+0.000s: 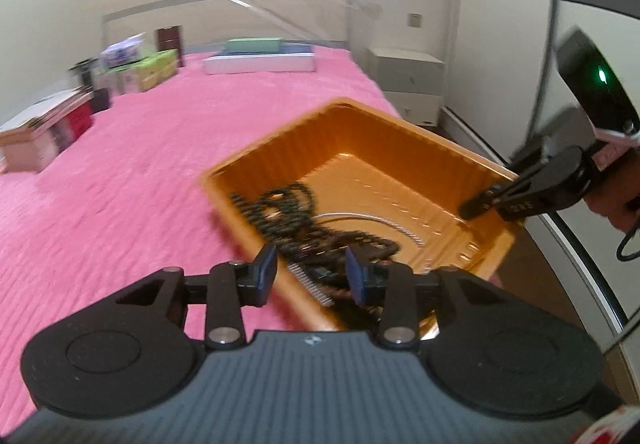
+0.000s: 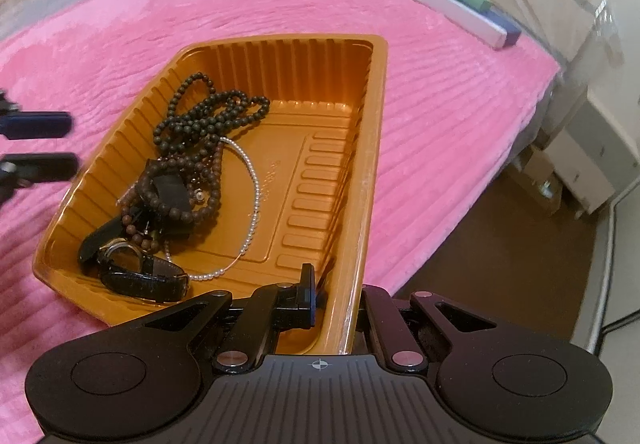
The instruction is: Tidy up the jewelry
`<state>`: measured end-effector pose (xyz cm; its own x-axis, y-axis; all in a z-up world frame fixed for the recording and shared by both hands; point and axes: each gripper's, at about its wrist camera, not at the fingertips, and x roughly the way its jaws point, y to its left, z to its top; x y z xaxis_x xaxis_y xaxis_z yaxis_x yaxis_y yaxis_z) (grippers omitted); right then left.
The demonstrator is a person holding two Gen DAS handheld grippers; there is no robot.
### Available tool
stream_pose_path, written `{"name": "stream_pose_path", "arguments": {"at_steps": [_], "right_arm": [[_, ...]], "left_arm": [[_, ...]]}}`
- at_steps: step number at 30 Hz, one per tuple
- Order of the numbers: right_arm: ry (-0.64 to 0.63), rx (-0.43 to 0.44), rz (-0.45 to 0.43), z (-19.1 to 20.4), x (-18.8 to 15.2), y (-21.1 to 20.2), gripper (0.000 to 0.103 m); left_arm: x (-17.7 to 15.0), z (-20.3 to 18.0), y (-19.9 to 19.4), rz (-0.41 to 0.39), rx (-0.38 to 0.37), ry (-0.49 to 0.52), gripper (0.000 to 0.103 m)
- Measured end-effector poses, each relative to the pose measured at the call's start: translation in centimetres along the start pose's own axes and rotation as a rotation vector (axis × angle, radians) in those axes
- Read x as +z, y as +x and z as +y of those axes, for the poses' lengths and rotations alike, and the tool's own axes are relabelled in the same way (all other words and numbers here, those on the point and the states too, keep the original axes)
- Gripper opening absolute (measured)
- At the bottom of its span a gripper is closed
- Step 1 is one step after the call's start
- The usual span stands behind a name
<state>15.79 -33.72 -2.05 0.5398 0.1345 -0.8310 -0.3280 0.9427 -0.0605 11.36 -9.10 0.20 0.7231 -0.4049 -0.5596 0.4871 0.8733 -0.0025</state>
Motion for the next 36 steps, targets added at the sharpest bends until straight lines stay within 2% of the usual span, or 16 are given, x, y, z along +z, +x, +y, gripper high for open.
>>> {"name": "stream_pose_path", "arguments": {"at_steps": [3, 7, 9, 10, 11, 12, 15, 17, 20, 23, 27, 29, 31, 36], "right_arm": [[0.065, 0.029, -0.021, -1.0, -0.8, 0.5, 0.004], [0.237, 0.128, -0.070, -2.9, -2.1, 0.6, 0.005], [0.326, 0.181, -0.103, -3.8, -3.0, 0.2, 0.012], [0.372, 0.201, -0.119, -4.3, -3.4, 0.0, 0.037], [0.414, 0.216, -0.146, -4.7, -3.9, -0.4, 0.069], [0.453, 0.226, -0.183, -5.2, -4.3, -1.0, 0.077], [0.566, 0.242, -0.241, -6.2, -5.5, -2.7, 0.078], [0.628, 0.203, -0.268, -6.2, -6.2, -4.4, 0.078], [0.576, 0.055, -0.264, -3.5, -6.2, -7.4, 0.078], [0.458, -0.004, -0.233, 0.7, -5.8, -9.4, 0.078], [0.333, 0.093, -0.181, 6.3, -5.1, -9.4, 0.078], [0.295, 0.108, -0.164, 8.7, -4.9, -9.3, 0.078], [0.270, 0.119, -0.132, 10.5, -4.8, -9.0, 0.078], [0.265, 0.138, -0.109, 12.9, -5.3, -9.0, 0.078]], "left_arm": [[-0.5, 1.2, -1.2, 0.007, 0.039, -0.040, 0.035], [-1.1, 2.4, -2.8, 0.006, 0.078, -0.093, 0.041], [-1.4, 2.8, -3.5, 0.003, 0.094, -0.123, 0.047], [-1.5, 3.0, -3.8, 0.005, 0.102, -0.136, 0.053], [-1.7, 3.3, -4.2, 0.007, 0.111, -0.152, 0.063], [-2.0, 3.3, -4.6, 0.008, 0.120, -0.166, 0.067], [-2.7, 3.6, -5.8, 0.023, 0.144, -0.219, 0.074], [-3.3, 3.9, -6.6, 0.033, 0.170, -0.265, 0.084], [-4.1, 4.1, -7.8, 0.050, 0.220, -0.326, 0.093], [-4.7, 4.0, -8.7, 0.075, 0.263, -0.351, 0.102], [-5.8, 3.6, -10.2, 0.090, 0.262, -0.369, 0.102], [-6.2, 3.5, -11.0, 0.096, 0.270, -0.380, 0.103], [-6.3, 3.5, -11.4, 0.137, 0.277, -0.387, 0.103], [-7.3, 3.5, -12.7, 0.182, 0.298, -0.406, 0.102]]}}
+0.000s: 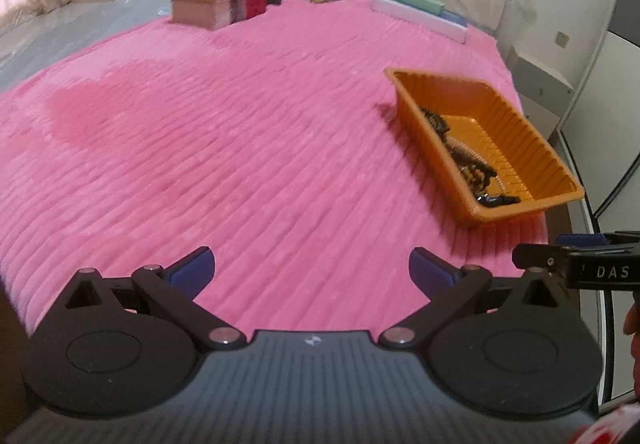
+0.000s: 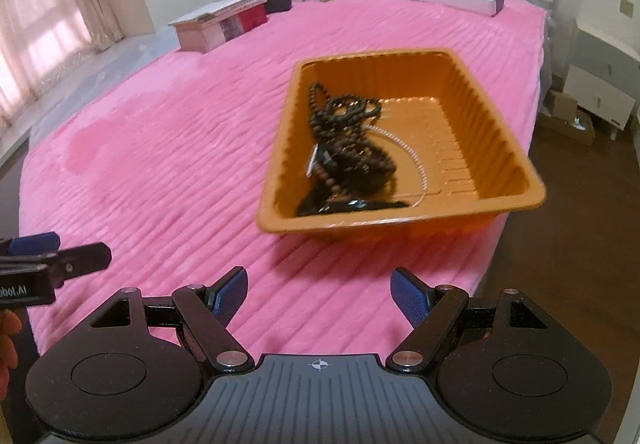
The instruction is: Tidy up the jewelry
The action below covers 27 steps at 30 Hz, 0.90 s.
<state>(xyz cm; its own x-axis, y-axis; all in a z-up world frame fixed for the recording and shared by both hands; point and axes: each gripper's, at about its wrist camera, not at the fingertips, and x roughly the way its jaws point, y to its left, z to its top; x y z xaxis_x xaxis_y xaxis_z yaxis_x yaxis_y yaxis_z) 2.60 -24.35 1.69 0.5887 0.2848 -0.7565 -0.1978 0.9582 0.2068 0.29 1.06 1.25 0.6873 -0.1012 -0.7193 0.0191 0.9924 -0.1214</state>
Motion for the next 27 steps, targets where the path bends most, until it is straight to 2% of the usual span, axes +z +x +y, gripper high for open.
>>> {"name": "stream_pose_path", "arguments": {"at_steps": [3, 11, 27], "right_arm": [[-0.015, -0.005, 0.001, 0.8, -0.7, -0.3, 0.078], [-0.054, -0.001, -0.022, 2.5, -0.8, -0.6, 0.078], [-0.086, 0.018, -0.016, 3.6, -1.1, -0.3, 0.078]], "left_arm": [[-0.6, 0.3, -0.6, 0.016, -0.013, -0.016, 0.102], [-1.6, 0.2, -1.8, 0.027, 0.016, -0.053, 0.102], [-1.6, -0.4, -1.6, 0.022, 0.030, -0.044, 0.103]]}}
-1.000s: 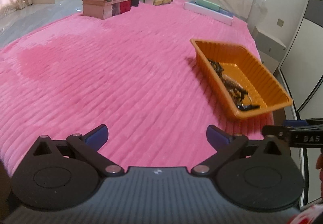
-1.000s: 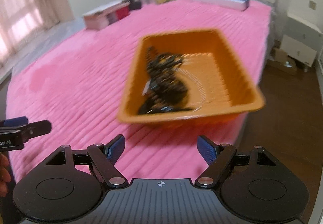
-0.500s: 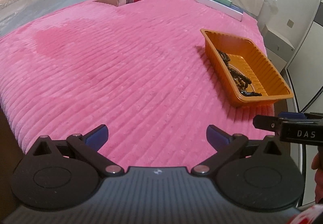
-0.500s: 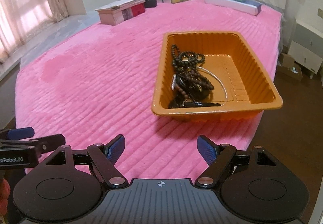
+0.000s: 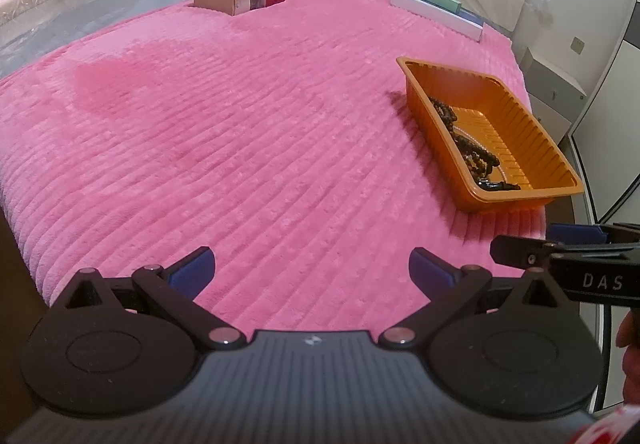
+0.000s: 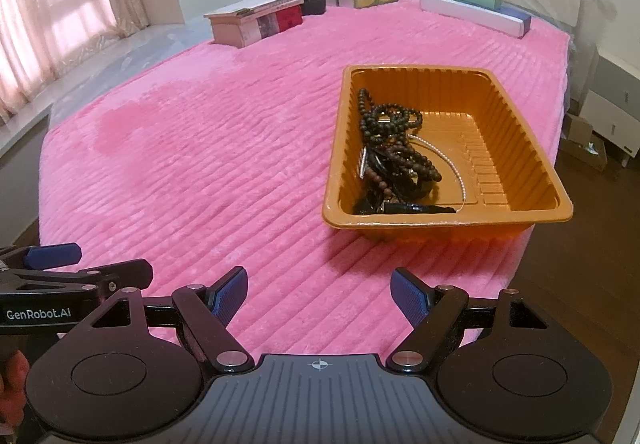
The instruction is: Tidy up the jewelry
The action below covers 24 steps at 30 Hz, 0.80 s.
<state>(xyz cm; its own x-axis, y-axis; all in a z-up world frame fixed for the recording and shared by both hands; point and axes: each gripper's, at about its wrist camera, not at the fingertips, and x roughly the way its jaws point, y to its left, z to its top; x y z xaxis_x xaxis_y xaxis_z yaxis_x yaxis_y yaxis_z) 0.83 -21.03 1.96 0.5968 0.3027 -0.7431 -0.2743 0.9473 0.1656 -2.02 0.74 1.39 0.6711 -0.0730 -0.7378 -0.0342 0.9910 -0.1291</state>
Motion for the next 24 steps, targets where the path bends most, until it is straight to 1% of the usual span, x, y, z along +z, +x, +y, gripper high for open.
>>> {"name": "stream_pose_path", "arguments": {"at_steps": [24], "right_arm": [[0.004, 0.000, 0.016, -0.4, 0.0, 0.8, 0.078]], "left_arm": [[0.2, -0.3, 1.3, 0.024, -0.002, 0.006, 0.103]]}}
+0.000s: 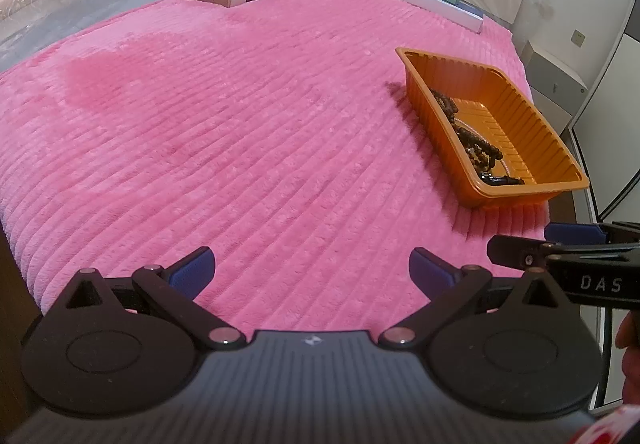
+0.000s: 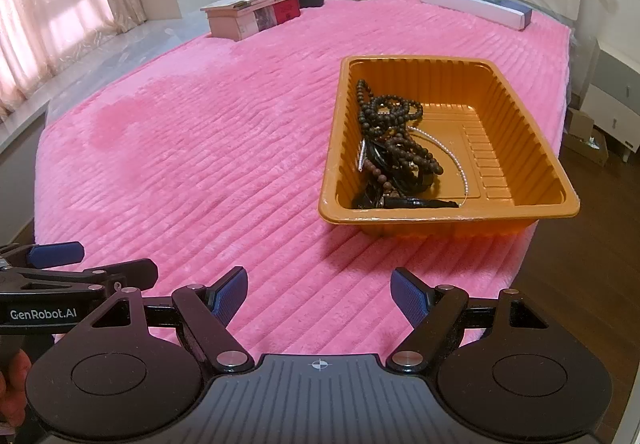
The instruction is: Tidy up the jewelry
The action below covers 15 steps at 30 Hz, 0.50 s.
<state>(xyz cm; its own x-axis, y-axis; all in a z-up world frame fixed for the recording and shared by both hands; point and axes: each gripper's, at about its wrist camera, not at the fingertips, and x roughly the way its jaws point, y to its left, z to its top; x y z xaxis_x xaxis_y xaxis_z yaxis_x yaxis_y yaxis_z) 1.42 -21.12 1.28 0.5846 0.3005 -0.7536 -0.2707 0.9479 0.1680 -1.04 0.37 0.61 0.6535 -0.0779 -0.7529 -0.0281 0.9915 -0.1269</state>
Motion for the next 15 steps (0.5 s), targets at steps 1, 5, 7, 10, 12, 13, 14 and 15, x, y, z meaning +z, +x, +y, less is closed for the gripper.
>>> {"name": "stream_pose_path", "arguments": {"at_steps": [1, 5, 7, 10, 12, 13, 14, 15], "right_arm": [[-0.001, 0.000, 0.000, 0.00, -0.01, 0.00, 0.078], [0.001, 0.000, 0.000, 0.00, -0.01, 0.01, 0.078], [0.002, -0.002, 0.001, 0.00, -0.06, 0.04, 0.078], [0.001, -0.002, 0.001, 0.00, -0.10, 0.06, 0.078], [0.001, -0.001, 0.001, -0.03, -0.10, 0.08, 0.078], [0.001, -0.002, 0.001, -0.02, -0.10, 0.08, 0.078], [0.001, -0.002, 0.001, -0.02, -0.09, 0.08, 0.078], [0.001, -0.002, 0.001, -0.03, -0.09, 0.07, 0.078]], "left_arm": [[-0.02, 0.00, 0.01, 0.000, 0.000, 0.000, 0.103], [-0.03, -0.02, 0.03, 0.000, 0.000, 0.000, 0.103], [-0.02, 0.00, 0.02, 0.000, -0.001, -0.001, 0.103], [-0.08, -0.03, 0.06, 0.000, 0.000, 0.000, 0.103], [-0.09, -0.05, 0.05, 0.000, -0.001, 0.000, 0.103], [-0.09, -0.05, 0.04, 0.000, -0.001, 0.000, 0.103], [-0.11, -0.07, 0.05, 0.000, -0.001, 0.000, 0.103], [-0.10, -0.06, 0.05, 0.000, -0.001, 0.000, 0.103]]}}
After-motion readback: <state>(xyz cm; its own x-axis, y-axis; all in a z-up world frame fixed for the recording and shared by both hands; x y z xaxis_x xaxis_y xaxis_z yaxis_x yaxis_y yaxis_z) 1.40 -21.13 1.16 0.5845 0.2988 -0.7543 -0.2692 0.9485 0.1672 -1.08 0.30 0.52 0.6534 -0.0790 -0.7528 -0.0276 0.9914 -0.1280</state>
